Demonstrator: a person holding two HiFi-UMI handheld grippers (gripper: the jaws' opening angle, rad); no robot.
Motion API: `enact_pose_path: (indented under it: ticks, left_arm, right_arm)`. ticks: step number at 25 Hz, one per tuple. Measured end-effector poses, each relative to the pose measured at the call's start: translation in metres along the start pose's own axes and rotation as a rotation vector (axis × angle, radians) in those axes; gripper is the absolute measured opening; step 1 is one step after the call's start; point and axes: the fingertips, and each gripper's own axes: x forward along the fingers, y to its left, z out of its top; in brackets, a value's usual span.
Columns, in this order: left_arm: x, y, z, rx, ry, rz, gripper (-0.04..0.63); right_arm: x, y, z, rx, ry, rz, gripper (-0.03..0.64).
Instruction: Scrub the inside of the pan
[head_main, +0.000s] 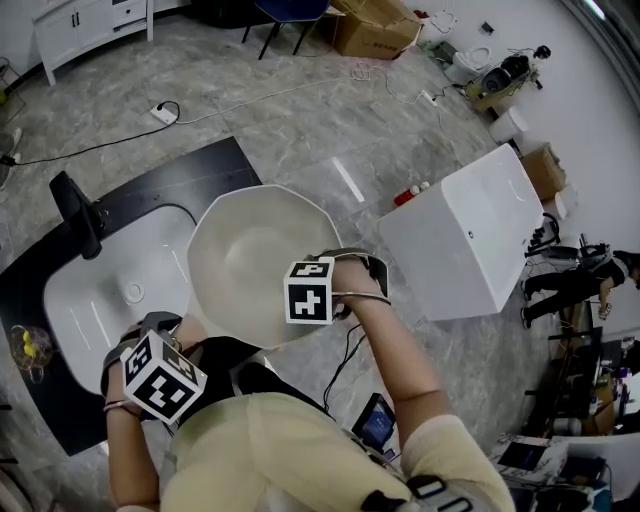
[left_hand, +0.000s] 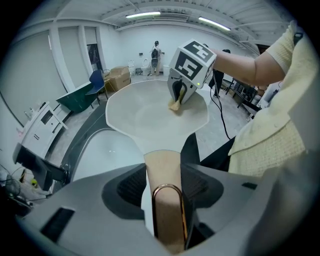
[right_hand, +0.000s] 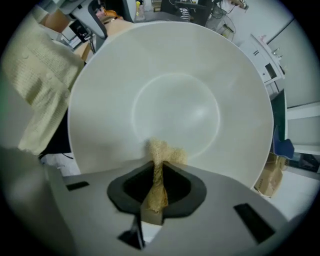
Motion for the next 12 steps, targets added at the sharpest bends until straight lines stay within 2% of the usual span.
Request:
enact_pose_path:
  ticks: [7,12]
  left_arm:
    - [0.0,-0.001,-0.001,-0.004,-0.006,0.004,0.215]
    - [0.0,0.0,-0.001,-0.005,-0.013,0.007,0.215]
  right_arm:
    - [0.005,-0.042,-0.007,0.048,0.046,-0.201,0.063]
    - [0.001,-0.077,-0.004,0.08,0.043,-0.384,0.064]
